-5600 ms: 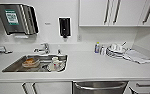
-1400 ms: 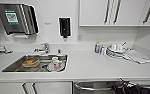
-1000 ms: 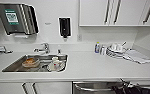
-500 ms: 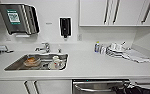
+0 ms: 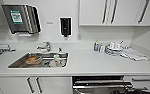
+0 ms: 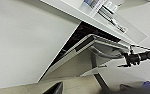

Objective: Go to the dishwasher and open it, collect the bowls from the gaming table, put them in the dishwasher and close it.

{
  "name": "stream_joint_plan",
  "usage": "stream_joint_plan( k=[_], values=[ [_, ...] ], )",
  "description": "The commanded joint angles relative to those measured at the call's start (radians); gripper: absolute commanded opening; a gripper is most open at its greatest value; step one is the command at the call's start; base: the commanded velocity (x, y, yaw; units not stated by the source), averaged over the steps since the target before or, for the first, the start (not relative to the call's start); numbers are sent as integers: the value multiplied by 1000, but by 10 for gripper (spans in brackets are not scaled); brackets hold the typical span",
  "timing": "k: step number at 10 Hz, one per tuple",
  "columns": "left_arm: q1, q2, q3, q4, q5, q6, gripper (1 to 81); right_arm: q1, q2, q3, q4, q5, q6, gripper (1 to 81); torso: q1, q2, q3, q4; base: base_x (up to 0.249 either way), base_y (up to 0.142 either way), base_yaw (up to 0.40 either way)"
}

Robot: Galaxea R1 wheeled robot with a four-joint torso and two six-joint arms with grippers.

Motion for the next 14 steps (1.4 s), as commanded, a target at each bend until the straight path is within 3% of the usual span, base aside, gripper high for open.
stream_joint_plan(
  k=[1, 4, 11, 14],
  values=[
    [-78, -52, 18, 6, -5, -1, 811, 27, -37, -4, 12, -77, 85, 811, 0, 0, 0, 0, -96, 0, 0],
    [-76, -55, 18, 6, -5, -1, 811, -4, -34, -6, 14, -39, 137, 811, 0, 0, 0, 0, -96, 0, 0],
    [-78, -39, 20, 17, 0, -4, 811, -65, -40, -13, 12, 49, 134, 811, 0, 0, 0, 0, -67, 0, 0],
    [-75, -39, 18, 20, 0, -4, 811, -73, -19, -18, 8, 49, 133, 811, 0, 0, -1, 0, -70, 0, 0]
  ],
)
